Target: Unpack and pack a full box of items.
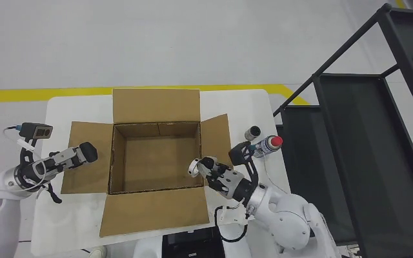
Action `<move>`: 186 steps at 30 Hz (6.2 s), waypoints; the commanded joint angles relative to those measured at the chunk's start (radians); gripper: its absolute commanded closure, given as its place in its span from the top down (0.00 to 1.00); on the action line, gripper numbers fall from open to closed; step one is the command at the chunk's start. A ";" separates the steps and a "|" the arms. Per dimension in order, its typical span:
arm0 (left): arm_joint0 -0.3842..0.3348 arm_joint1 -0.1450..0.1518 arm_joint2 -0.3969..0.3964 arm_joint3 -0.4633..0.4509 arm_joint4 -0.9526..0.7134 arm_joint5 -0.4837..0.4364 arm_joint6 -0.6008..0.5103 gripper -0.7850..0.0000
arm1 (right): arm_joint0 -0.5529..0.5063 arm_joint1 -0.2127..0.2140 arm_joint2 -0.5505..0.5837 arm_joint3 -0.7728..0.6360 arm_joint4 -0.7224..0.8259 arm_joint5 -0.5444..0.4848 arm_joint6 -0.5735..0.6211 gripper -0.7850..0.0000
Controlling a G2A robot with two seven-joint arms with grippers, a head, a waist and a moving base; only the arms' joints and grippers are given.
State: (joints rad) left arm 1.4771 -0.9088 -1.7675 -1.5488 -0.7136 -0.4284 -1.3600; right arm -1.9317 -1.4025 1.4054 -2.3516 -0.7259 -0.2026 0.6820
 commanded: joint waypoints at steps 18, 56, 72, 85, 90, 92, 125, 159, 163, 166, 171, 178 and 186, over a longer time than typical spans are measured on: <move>0.000 0.000 0.000 0.000 0.000 0.000 0.000 1.00 | -0.208 0.043 0.411 0.085 0.314 -0.059 0.035 0.00; 0.000 0.000 0.000 0.000 0.000 0.000 0.000 1.00 | 0.185 0.068 0.086 0.485 -0.273 0.764 0.266 0.00; 0.000 0.000 0.000 0.000 0.000 0.000 0.000 1.00 | 0.210 0.069 0.033 0.552 -0.317 0.797 0.257 0.00; 0.000 0.000 0.000 0.000 0.000 0.000 0.000 1.00 | 0.221 0.070 0.003 0.576 -0.375 0.843 0.274 0.02; 0.000 0.000 0.000 0.000 0.000 0.000 0.000 1.00 | 0.238 0.068 -0.014 0.607 -0.370 0.844 0.276 0.07; 0.000 0.000 0.000 0.000 0.000 0.000 0.000 1.00 | 0.244 0.068 -0.017 0.615 -0.368 0.845 0.275 0.35; 0.000 0.000 0.000 0.000 0.000 0.000 0.000 1.00 | -0.191 0.105 0.222 0.149 0.075 0.213 0.076 1.00; 0.000 0.000 0.000 0.000 0.000 0.000 0.000 1.00 | 0.046 0.119 0.111 0.503 -0.035 0.488 0.085 0.26; 0.000 0.000 0.000 0.000 0.000 0.000 0.000 1.00 | 0.073 0.119 0.099 0.538 -0.035 0.495 0.081 0.27; 0.000 0.000 0.000 0.000 0.000 0.000 0.000 1.00 | 0.087 0.120 0.092 0.551 -0.042 0.505 0.083 0.20; 0.000 0.000 0.000 0.000 0.000 0.000 0.000 1.00 | 0.102 0.123 0.089 0.570 -0.040 0.513 0.085 0.12; 0.000 0.000 0.000 0.000 0.000 0.000 0.000 1.00 | 0.118 0.126 0.080 0.582 -0.037 0.523 0.090 0.36; 0.000 0.000 0.000 0.000 0.000 0.000 0.000 1.00 | 0.132 0.129 0.071 0.592 -0.037 0.535 0.093 0.38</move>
State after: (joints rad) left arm 1.4771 -0.9088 -1.7675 -1.5488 -0.7136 -0.4284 -1.3600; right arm -1.8018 -1.2742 1.4771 -1.7599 -0.7623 0.3299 0.7735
